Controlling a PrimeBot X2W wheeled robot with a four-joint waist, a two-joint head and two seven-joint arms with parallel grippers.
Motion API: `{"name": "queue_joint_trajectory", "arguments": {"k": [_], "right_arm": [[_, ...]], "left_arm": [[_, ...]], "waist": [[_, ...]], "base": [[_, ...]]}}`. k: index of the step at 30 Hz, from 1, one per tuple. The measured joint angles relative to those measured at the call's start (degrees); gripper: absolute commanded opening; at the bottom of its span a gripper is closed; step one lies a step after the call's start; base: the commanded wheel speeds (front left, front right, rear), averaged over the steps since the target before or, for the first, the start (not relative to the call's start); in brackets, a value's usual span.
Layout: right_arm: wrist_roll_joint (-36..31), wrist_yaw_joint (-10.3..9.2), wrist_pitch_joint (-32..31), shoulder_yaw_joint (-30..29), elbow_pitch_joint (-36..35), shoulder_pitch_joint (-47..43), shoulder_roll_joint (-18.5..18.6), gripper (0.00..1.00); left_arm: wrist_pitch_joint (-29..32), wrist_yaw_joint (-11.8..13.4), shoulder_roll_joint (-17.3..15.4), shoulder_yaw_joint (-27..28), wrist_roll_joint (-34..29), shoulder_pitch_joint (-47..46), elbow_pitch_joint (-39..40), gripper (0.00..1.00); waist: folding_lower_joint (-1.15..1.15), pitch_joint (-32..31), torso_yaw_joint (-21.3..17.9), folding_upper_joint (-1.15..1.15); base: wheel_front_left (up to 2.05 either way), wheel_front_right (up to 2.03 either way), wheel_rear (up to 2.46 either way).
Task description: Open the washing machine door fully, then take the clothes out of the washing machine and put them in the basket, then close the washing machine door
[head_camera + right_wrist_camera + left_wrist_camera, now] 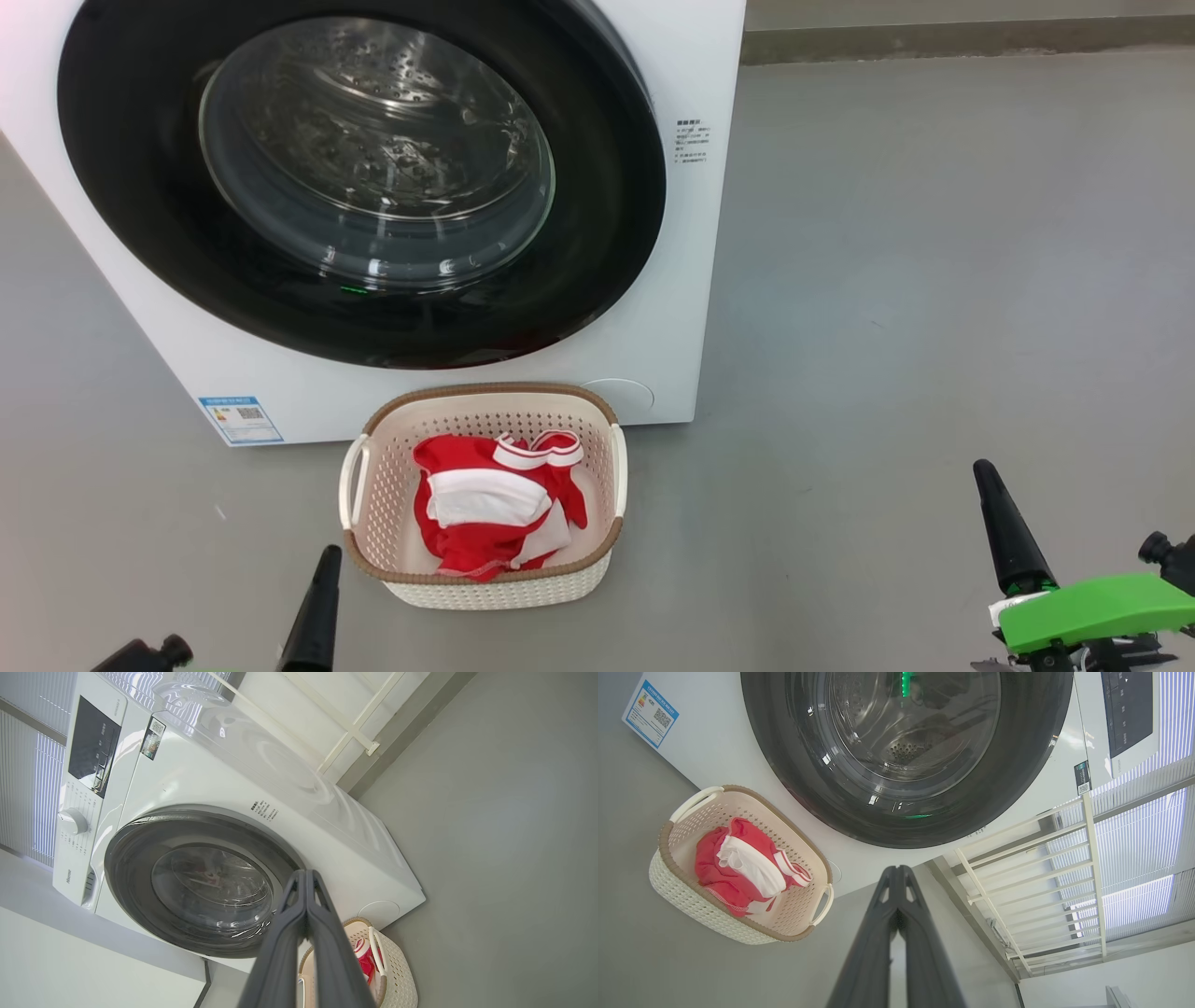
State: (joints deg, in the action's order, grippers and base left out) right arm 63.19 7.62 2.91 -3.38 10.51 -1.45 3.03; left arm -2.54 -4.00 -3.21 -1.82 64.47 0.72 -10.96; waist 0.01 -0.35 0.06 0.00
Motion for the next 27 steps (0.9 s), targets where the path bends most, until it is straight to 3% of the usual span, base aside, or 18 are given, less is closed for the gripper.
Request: {"name": "queue_joint_trajectory", "arguments": {"k": [27], "right_arm": [[18.63,-0.08,-4.69,-1.42,2.93,3.00,0.19,0.00]], "left_arm": [[4.56,-1.66,0.02,2.72,17.61,-2.48,-2.49,0.00]], "waist": [[0.00,0.33,-0.04,0.00]], "base": [[0.00,0.00,0.00]]}}
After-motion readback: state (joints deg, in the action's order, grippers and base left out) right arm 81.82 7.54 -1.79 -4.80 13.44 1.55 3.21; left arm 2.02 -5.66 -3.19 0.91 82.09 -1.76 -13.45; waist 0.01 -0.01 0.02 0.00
